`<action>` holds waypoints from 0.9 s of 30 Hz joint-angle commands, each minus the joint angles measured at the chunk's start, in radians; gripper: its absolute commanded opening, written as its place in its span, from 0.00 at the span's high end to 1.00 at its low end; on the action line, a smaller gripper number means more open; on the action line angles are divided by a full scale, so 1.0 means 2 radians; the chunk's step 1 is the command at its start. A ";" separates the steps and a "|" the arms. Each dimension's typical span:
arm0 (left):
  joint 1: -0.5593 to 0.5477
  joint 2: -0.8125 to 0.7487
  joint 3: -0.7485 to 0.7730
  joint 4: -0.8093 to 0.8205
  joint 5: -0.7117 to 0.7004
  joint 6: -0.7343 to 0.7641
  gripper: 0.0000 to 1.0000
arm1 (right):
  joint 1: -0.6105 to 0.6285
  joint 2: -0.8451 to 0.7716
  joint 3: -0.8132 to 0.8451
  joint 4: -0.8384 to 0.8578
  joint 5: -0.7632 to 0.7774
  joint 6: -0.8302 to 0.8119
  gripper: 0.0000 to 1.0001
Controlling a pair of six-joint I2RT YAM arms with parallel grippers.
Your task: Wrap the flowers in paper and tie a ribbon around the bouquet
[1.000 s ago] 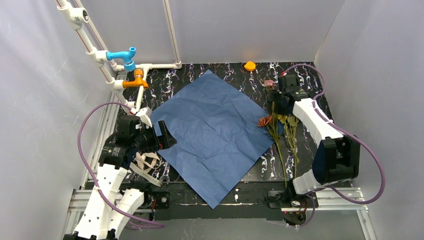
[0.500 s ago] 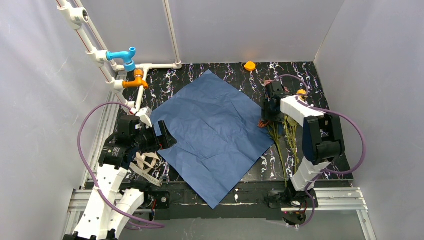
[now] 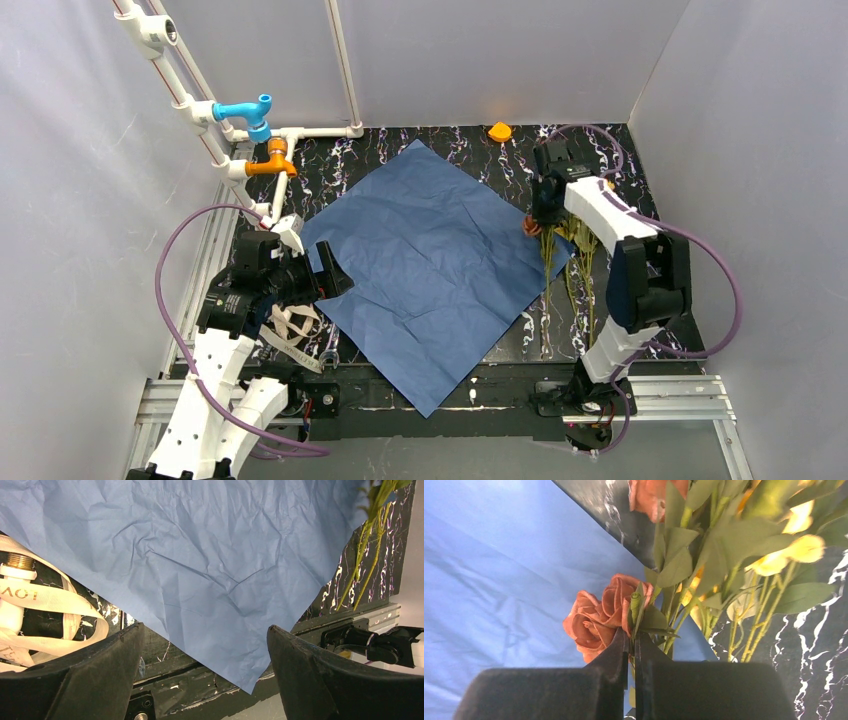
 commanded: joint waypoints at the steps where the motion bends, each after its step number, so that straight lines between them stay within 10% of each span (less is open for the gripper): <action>1: 0.003 -0.005 -0.003 -0.002 -0.002 0.006 0.10 | 0.008 -0.079 0.076 -0.027 0.001 0.019 0.99; 12: 0.003 -0.017 -0.003 -0.002 -0.011 0.005 0.10 | 0.020 -0.103 0.128 0.099 -0.178 0.074 0.99; 27: 0.004 -0.025 -0.005 0.006 0.011 0.011 0.10 | 0.109 0.249 0.460 0.115 -0.247 0.102 0.99</action>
